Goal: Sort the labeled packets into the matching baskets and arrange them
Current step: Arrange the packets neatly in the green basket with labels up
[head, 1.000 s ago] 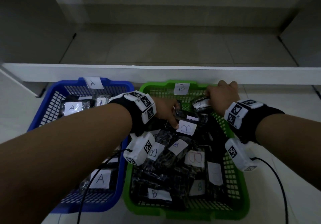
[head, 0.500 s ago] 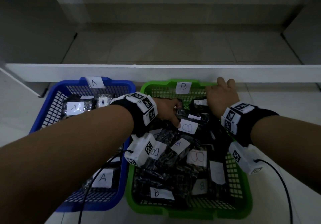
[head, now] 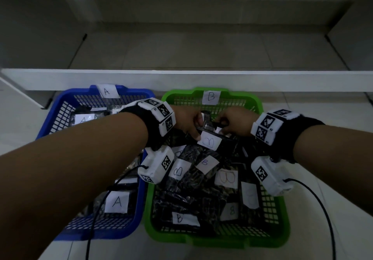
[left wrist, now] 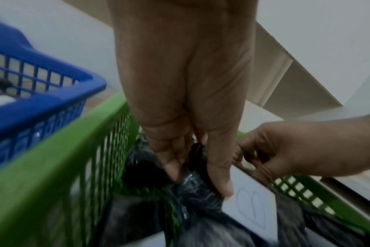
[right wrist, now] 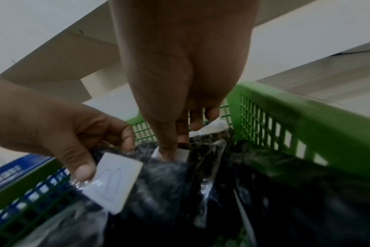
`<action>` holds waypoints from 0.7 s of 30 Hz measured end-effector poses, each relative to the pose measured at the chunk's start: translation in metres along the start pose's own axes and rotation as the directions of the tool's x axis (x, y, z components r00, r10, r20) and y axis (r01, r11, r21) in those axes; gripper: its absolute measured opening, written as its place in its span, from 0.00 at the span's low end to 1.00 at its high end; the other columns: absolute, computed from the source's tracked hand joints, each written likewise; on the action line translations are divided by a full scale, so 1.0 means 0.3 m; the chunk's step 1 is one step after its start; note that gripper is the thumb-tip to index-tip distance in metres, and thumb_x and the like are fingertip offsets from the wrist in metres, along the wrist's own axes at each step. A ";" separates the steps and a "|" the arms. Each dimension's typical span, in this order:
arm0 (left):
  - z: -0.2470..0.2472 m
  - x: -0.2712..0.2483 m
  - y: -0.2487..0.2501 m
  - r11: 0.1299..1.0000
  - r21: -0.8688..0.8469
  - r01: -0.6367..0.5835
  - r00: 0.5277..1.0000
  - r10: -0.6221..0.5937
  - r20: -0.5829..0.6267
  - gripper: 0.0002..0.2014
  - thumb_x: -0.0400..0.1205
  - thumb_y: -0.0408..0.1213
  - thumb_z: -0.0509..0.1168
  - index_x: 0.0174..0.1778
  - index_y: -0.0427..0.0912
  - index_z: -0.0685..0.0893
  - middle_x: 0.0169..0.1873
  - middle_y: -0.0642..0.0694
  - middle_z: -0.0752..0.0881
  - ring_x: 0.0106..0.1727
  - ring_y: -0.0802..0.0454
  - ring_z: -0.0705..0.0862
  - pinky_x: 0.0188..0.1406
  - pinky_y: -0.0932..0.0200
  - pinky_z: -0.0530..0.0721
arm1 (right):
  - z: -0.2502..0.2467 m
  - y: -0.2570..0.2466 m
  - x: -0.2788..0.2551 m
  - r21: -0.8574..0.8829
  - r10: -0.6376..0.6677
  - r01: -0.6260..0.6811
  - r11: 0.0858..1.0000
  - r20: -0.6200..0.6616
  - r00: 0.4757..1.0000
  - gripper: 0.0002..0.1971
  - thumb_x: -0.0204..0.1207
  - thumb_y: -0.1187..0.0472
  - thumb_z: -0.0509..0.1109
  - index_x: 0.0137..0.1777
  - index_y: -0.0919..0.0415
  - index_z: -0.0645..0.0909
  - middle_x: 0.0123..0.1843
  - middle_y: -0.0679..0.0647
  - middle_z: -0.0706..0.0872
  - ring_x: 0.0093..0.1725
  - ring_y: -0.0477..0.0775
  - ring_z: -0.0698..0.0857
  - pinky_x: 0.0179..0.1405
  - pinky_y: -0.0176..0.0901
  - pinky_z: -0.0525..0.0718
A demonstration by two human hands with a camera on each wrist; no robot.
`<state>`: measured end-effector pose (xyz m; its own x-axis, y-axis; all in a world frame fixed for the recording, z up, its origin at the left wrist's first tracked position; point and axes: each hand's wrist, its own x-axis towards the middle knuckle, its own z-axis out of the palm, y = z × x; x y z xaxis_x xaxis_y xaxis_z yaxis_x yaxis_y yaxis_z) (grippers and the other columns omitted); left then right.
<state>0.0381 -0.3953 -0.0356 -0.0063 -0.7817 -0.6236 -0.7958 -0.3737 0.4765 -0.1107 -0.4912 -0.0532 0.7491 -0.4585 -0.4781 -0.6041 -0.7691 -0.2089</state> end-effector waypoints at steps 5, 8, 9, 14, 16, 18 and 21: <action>-0.110 -0.010 -0.032 1.000 -0.021 -0.020 0.996 0.018 -0.088 0.19 0.75 0.32 0.74 0.62 0.41 0.82 0.52 0.46 0.83 0.54 0.49 0.81 0.60 0.49 0.83 | -0.027 0.039 -0.012 0.355 0.106 -0.073 0.932 -0.075 0.992 0.15 0.70 0.60 0.78 0.50 0.57 0.75 0.48 0.53 0.79 0.47 0.53 0.79 0.46 0.40 0.75; -0.178 -0.025 -0.064 0.996 -0.091 -0.013 0.980 -0.005 -0.198 0.18 0.75 0.31 0.73 0.61 0.41 0.83 0.56 0.43 0.84 0.56 0.48 0.82 0.61 0.50 0.82 | -0.043 0.075 -0.014 0.499 0.192 -0.110 0.860 -0.117 0.974 0.16 0.69 0.57 0.78 0.51 0.55 0.76 0.49 0.53 0.81 0.48 0.55 0.81 0.49 0.44 0.78; -0.189 -0.027 -0.074 0.996 -0.084 -0.014 0.971 -0.007 -0.238 0.18 0.75 0.32 0.73 0.62 0.40 0.83 0.57 0.43 0.84 0.56 0.49 0.81 0.60 0.53 0.81 | -0.047 0.084 -0.016 0.527 0.214 -0.120 0.842 -0.121 0.969 0.16 0.69 0.57 0.78 0.53 0.57 0.76 0.49 0.54 0.81 0.48 0.55 0.81 0.49 0.44 0.77; -0.158 -0.010 -0.104 1.000 0.012 -0.008 0.901 0.013 -0.434 0.21 0.76 0.36 0.72 0.65 0.38 0.77 0.62 0.40 0.82 0.62 0.43 0.80 0.58 0.58 0.76 | -0.065 0.087 -0.035 0.562 0.226 -0.117 0.819 -0.128 0.966 0.17 0.72 0.56 0.75 0.56 0.64 0.79 0.41 0.53 0.80 0.44 0.54 0.78 0.36 0.41 0.70; -0.140 -0.001 -0.110 1.000 0.015 -0.007 0.888 0.013 -0.459 0.23 0.76 0.36 0.72 0.66 0.38 0.75 0.62 0.39 0.82 0.62 0.42 0.80 0.57 0.57 0.76 | -0.070 0.076 -0.036 0.564 0.240 -0.122 0.817 -0.140 0.961 0.15 0.73 0.57 0.74 0.56 0.61 0.79 0.41 0.51 0.81 0.44 0.54 0.79 0.33 0.38 0.70; -0.133 0.002 -0.112 0.999 0.036 -0.012 0.881 0.028 -0.473 0.22 0.76 0.36 0.72 0.65 0.38 0.74 0.61 0.38 0.82 0.60 0.42 0.81 0.54 0.57 0.76 | -0.073 0.065 -0.035 0.564 0.250 -0.129 0.816 -0.143 0.958 0.14 0.73 0.59 0.74 0.57 0.59 0.80 0.47 0.55 0.83 0.43 0.53 0.80 0.32 0.37 0.71; -0.135 0.003 -0.112 0.999 0.032 -0.017 0.884 0.030 -0.466 0.21 0.75 0.38 0.74 0.61 0.38 0.77 0.56 0.41 0.83 0.56 0.44 0.81 0.48 0.59 0.77 | -0.076 0.056 -0.041 0.586 0.243 -0.105 0.803 -0.160 0.957 0.14 0.72 0.61 0.72 0.58 0.58 0.81 0.48 0.55 0.82 0.37 0.49 0.79 0.29 0.37 0.71</action>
<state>0.0894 -0.4036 -0.0271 0.2527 -0.9351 -0.2484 -0.8147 -0.3441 0.4667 -0.1239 -0.5086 -0.0316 0.6138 -0.6966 -0.3714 -0.7236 -0.3085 -0.6174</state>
